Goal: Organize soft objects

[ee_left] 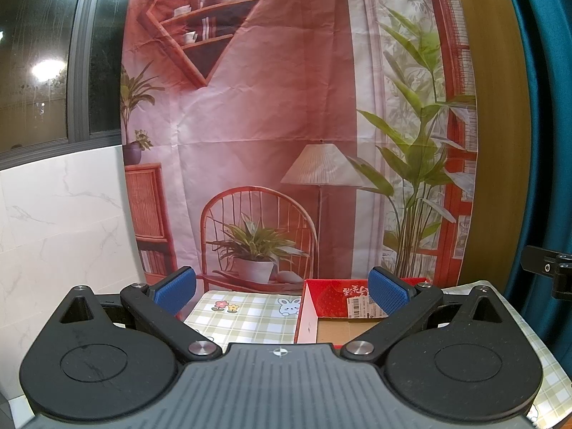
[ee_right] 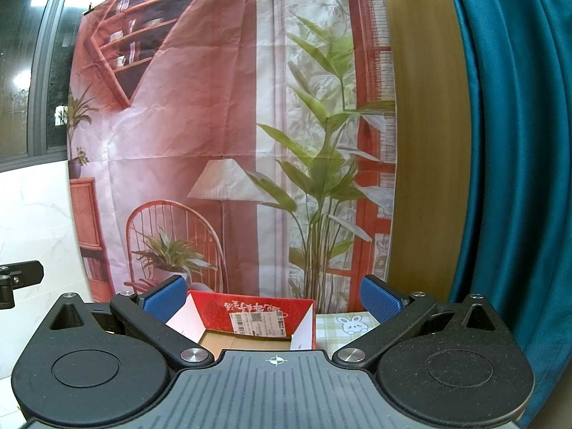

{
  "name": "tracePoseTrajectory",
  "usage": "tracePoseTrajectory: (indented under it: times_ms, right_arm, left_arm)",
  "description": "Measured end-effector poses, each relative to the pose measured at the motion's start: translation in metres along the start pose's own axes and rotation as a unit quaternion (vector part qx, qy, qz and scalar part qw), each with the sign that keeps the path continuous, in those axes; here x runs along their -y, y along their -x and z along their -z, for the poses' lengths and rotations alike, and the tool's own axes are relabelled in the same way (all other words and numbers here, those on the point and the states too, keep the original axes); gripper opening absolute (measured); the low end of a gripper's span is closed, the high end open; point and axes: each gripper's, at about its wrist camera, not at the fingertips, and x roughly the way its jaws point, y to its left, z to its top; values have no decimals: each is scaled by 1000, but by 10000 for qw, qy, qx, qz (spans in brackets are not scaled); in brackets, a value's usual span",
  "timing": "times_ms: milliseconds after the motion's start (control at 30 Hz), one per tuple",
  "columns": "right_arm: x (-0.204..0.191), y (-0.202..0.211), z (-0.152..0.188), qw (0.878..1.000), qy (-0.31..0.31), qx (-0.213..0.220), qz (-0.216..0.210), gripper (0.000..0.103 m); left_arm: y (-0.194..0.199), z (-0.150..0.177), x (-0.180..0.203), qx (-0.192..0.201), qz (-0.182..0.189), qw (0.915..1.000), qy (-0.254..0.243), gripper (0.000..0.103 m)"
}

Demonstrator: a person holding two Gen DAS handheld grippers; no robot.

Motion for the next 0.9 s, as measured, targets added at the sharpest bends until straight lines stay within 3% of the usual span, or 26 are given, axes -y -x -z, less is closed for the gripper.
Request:
tracePoseTrajectory:
  times_ms: [900]
  right_arm:
    - [1,0,-1,10000,3,1,0,103]
  left_arm:
    - [1,-1,0,-17,43,10000,49,103]
